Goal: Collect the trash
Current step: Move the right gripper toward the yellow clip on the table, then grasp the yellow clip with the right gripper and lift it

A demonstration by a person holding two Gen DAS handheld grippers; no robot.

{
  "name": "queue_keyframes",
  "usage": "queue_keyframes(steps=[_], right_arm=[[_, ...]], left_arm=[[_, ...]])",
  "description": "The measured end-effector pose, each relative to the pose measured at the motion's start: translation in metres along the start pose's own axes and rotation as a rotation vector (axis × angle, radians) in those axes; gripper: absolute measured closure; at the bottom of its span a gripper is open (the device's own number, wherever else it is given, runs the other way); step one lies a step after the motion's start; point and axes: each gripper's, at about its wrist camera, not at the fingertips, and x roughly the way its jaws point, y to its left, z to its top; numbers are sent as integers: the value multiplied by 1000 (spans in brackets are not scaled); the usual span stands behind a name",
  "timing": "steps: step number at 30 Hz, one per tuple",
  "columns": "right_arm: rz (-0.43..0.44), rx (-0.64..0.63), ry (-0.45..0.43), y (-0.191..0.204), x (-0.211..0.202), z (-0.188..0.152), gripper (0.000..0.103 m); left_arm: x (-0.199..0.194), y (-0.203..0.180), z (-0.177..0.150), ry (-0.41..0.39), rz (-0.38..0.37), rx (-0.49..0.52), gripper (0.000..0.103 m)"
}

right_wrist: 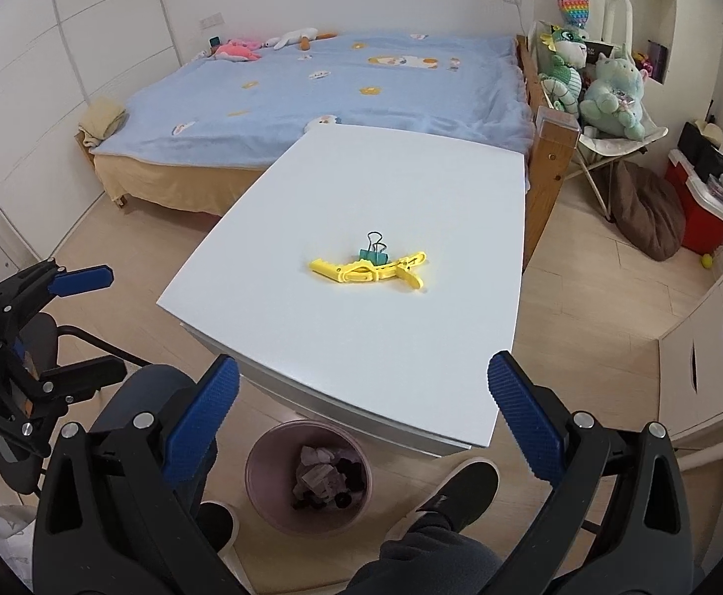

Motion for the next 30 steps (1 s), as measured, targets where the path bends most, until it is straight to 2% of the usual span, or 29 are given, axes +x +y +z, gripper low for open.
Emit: queue_keyframes(steps=[12, 18, 20, 24, 30], right_arm=[[14, -178, 110, -17, 60, 43, 4], [42, -222, 145, -24, 90, 56, 6], [44, -241, 161, -24, 99, 59, 17], [57, -276, 198, -24, 117, 60, 28], [87, -293, 250, -28, 137, 56, 54]], left_arm=[[3, 4, 8, -8, 6, -7, 8], [6, 6, 10, 1, 13, -9, 8], [8, 8, 11, 4, 16, -12, 8], [11, 11, 11, 11, 22, -19, 8], [14, 15, 12, 21, 26, -29, 8]])
